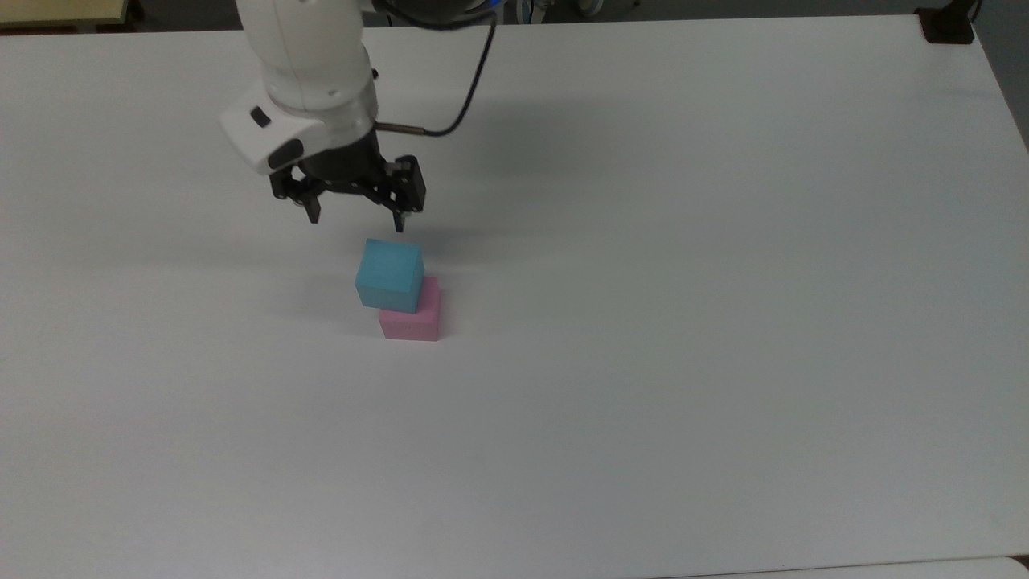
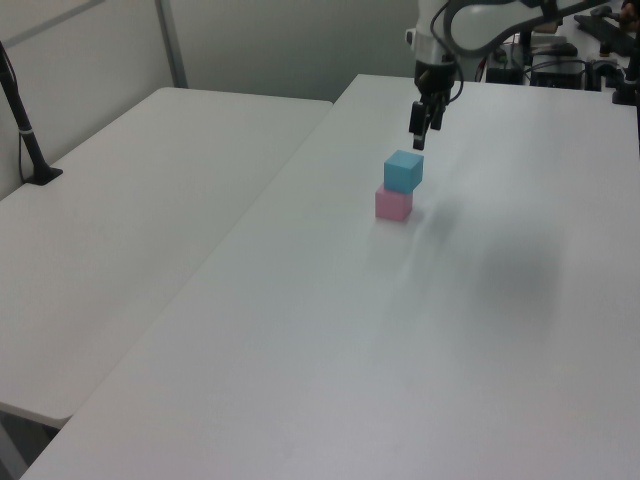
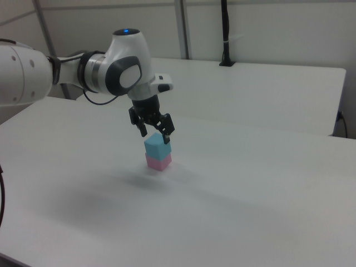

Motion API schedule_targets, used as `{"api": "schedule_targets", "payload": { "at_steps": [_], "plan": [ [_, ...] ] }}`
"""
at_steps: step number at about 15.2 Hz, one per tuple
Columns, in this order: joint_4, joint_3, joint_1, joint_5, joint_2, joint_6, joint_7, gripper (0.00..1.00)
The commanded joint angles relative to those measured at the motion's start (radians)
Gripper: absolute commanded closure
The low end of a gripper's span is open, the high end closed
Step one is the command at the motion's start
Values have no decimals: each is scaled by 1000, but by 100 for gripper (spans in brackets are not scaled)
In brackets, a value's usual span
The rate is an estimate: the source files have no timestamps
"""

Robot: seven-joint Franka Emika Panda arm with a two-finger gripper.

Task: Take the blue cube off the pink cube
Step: 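Move the gripper down over the light-blue cube on the pink cube, then close the gripper on the light-blue cube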

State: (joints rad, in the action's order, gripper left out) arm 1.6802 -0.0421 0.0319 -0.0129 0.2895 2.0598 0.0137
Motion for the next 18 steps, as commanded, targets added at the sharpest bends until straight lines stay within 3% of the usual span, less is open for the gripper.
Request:
{"api": "schedule_targets", "payload": {
  "at_steps": [1, 8, 12, 13, 15, 18],
  "plan": [
    [12, 28, -10, 5, 16, 52, 83, 0],
    [16, 31, -10, -32, 46, 75, 95, 0],
    [16, 47, -21, -90, 72, 112, 193, 23],
    [13, 50, -21, -105, 77, 118, 241, 33],
    [12, 50, -23, -110, 70, 112, 247, 42],
    [12, 53, -29, -110, 31, 106, 239, 45]
  ]
}}
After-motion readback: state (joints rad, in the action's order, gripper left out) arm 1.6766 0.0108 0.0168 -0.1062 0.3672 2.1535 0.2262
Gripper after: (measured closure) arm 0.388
